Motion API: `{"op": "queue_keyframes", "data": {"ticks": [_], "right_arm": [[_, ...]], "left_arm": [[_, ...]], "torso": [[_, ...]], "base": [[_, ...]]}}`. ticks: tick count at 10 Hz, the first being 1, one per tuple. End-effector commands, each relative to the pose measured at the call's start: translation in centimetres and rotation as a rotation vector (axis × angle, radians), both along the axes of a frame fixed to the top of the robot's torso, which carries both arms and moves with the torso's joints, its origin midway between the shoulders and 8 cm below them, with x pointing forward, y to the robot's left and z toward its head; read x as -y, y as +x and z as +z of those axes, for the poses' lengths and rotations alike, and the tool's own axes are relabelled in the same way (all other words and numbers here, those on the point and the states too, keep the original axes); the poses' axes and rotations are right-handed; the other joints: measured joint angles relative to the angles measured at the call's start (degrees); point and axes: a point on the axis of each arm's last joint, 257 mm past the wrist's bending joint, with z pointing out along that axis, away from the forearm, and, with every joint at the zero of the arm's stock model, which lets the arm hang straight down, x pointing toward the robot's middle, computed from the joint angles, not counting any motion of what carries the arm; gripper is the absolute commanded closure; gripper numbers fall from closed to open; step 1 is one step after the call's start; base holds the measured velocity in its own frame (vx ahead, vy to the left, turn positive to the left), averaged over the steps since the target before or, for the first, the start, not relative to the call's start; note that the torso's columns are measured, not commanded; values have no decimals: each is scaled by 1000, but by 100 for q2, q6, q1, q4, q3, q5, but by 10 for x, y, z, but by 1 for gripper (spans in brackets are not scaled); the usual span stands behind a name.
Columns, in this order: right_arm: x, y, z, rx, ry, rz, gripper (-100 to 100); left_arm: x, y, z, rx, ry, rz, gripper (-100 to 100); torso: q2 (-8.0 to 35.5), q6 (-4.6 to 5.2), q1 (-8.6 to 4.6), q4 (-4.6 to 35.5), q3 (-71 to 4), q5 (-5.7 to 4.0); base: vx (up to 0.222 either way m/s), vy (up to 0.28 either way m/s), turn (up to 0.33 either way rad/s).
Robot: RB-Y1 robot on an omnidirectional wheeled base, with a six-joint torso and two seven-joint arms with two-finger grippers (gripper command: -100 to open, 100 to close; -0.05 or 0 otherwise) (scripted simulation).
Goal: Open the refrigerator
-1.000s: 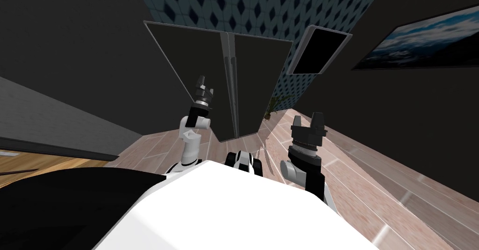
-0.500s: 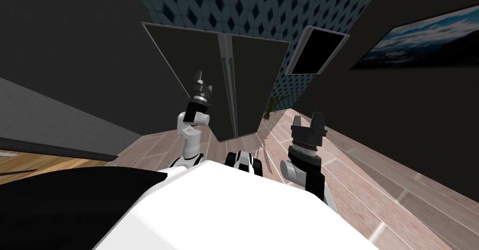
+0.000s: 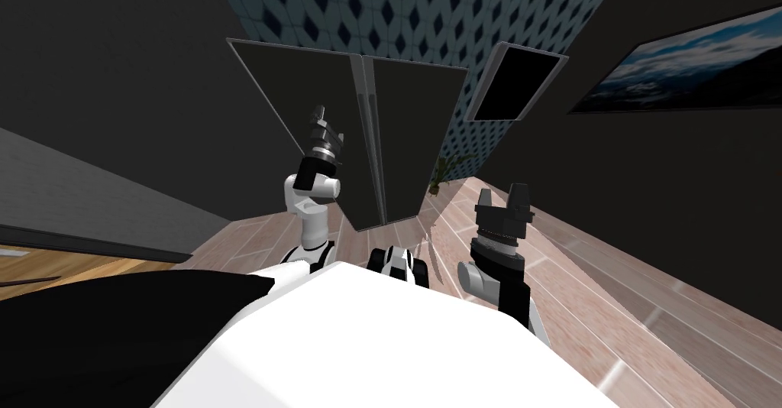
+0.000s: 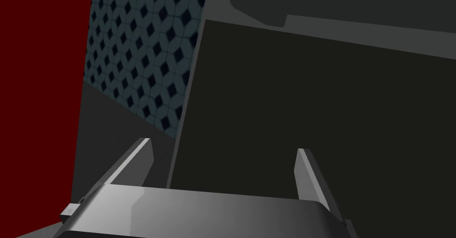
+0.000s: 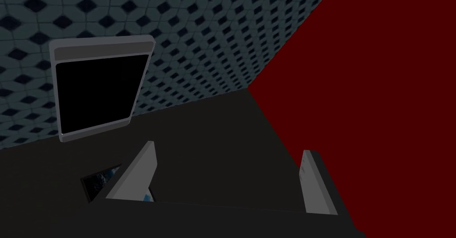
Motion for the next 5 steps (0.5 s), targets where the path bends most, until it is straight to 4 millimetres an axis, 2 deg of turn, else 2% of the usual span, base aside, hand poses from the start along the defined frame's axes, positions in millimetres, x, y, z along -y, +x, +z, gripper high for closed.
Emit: {"op": "queue_keyframes", "data": {"ticks": [1,2,3,5], "right_arm": [[0,0,0,0,0,0,0],[0,0,0,0,0,0,0],[0,0,0,0,0,0,0],[0,0,0,0,0,0,0]], "left_arm": [[-7,3,15,-3,-43,2,-100],[-9,5,11,-18,-50,7,-100],[-14,3,28,2,-79,1,-100],[-16,7,24,-25,-95,9,-100]], "torso": [[0,1,-8,1,-1,-2],[-3,1,-11,0,-2,-4],[-3,0,-4,-1,-2,-1],[-2,1,-13,0,-1,-4]], "base": [[4,-51,-1],[5,-28,1],[6,-56,2],[5,-44,2]]}}
